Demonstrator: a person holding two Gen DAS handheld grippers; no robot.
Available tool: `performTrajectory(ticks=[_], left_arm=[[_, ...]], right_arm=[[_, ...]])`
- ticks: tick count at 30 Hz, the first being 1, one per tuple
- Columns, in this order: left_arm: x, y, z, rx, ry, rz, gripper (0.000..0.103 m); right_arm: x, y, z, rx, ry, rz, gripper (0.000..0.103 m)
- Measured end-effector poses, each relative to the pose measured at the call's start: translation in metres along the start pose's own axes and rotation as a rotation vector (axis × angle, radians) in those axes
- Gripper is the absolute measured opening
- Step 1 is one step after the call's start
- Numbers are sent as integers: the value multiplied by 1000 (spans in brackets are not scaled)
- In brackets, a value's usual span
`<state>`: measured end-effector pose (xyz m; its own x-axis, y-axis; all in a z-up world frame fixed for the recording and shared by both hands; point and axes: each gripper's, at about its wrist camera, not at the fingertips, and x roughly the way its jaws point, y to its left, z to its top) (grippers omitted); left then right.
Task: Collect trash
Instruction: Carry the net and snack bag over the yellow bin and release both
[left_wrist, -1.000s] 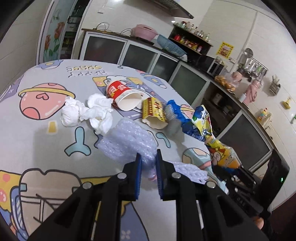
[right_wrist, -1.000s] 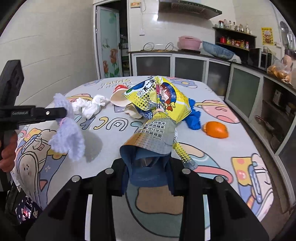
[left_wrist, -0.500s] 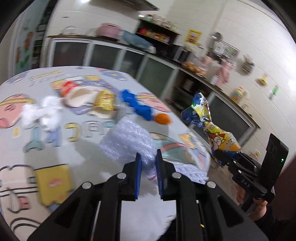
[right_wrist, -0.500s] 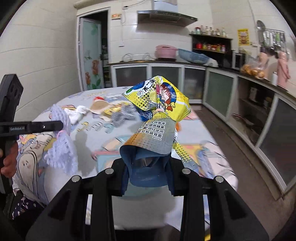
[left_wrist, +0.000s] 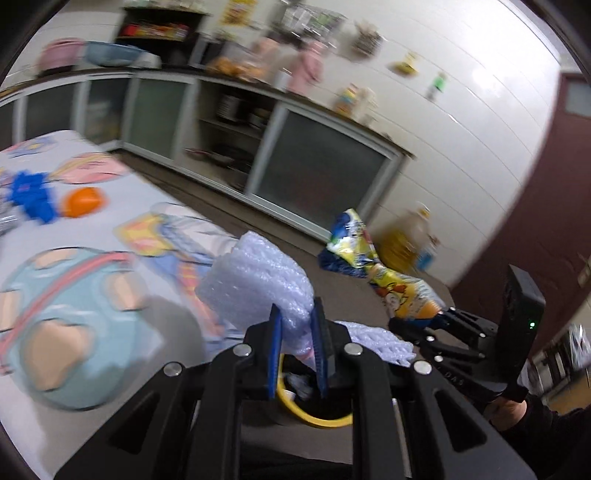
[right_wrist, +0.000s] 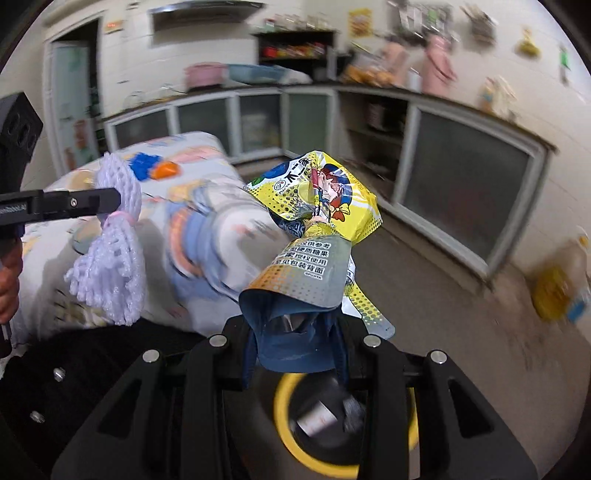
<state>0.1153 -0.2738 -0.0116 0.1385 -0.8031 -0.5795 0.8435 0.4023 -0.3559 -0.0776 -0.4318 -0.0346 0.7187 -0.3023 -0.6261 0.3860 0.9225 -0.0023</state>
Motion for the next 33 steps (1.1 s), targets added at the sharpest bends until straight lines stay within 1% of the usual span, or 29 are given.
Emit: performTrajectory(ticks=[4,7,9,13,16,19,20,21,22,23,24,26,27,28,30,32,33], left_arm=[[50,-33,-5,64,101,-53,15],[88,-55,-10,113,177,-62,15],[109,-63,-12,126,210,-57,15],[137,-70,-14,135,240,-38,15],[158,-71,-15,116,266,-29,16],[176,-71,-15,98,293,-23,18],[179,-72,-16,92,295,-20,20],[183,-71,-16,78,299,-24,26],[185,-72,-16,69,302,-29,30],[185,-71,-16,64,302,-25,42],[184,-71,-16,62,296,-15,62],[177,-69,-17,46,264,-9,81],[175,-69,-18,35,251,-9,85],[172,-67,-18,22,244,-13,86],[169,-63,-17,1,238,-8,95],[164,-61,-15,-16,224,-4,95],[158,-61,-13,-21,204,-6,95]], right_arm=[[6,-37,-35,82,80,-57,32],[19,-58,-59,135,150,-83,32],[28,-69,-75,165,189,-90,32],[41,-77,-99,189,251,-99,32],[53,-82,-108,197,293,-105,33],[68,-88,-114,217,329,-101,38],[71,-90,-117,221,344,-90,44],[75,-92,-120,224,359,-91,52],[76,-92,-122,226,361,-100,68],[76,-95,-125,230,361,-118,73],[76,-96,-127,231,367,-124,73],[77,-100,-133,230,389,-149,73],[76,-103,-134,231,392,-160,73],[72,-103,-137,232,393,-169,73],[65,-108,-139,235,386,-200,73],[56,-111,-139,234,374,-226,73],[52,-113,-138,238,364,-230,73]])
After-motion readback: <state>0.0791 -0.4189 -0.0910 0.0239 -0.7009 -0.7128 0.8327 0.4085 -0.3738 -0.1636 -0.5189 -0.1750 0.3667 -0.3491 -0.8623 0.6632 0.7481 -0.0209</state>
